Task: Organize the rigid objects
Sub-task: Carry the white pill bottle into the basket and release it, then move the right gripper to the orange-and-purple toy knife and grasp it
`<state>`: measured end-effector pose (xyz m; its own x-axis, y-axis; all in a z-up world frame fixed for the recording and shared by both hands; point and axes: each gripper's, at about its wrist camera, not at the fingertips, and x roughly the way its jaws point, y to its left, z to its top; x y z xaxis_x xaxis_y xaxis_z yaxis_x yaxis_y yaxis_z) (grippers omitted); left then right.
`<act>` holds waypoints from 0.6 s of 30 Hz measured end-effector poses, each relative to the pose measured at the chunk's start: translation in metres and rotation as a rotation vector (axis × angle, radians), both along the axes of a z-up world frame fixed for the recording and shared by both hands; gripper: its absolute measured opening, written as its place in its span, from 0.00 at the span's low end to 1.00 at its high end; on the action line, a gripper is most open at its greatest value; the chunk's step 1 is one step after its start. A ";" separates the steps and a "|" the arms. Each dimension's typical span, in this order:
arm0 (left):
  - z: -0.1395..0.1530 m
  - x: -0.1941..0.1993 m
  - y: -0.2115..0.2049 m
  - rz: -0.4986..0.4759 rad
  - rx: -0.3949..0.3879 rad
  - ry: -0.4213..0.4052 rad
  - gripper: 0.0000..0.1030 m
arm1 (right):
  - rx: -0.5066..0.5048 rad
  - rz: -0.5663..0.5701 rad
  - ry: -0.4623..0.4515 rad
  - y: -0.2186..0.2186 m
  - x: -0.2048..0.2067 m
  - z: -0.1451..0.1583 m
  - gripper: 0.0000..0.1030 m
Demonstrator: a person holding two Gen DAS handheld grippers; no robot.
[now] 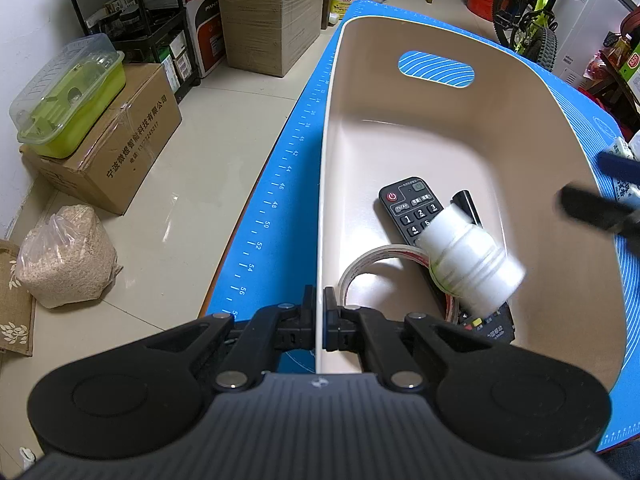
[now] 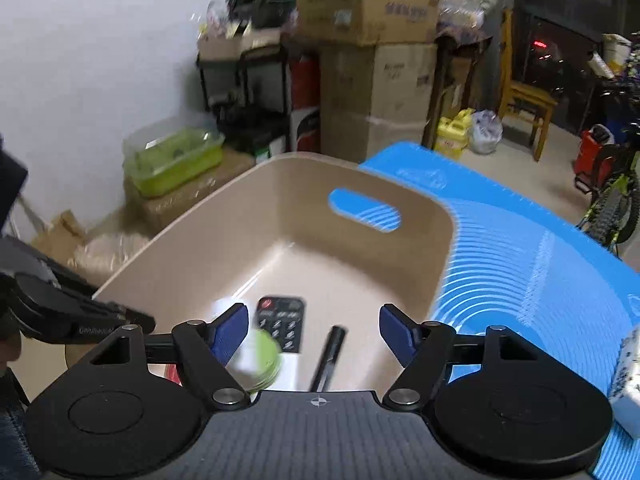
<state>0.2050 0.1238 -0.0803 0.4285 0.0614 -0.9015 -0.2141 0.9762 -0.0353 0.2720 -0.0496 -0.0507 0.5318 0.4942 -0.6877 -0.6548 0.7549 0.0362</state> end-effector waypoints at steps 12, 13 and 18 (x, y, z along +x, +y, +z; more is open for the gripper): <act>0.000 0.000 0.000 0.000 0.000 0.000 0.03 | -0.003 -0.239 -0.088 -0.098 0.041 -0.004 0.81; 0.000 0.000 0.000 0.000 0.000 0.000 0.03 | 0.001 -0.250 -0.077 -0.106 0.046 -0.010 0.82; 0.000 0.000 0.000 0.000 0.000 0.000 0.03 | 0.013 -0.298 0.007 -0.133 0.065 -0.050 0.85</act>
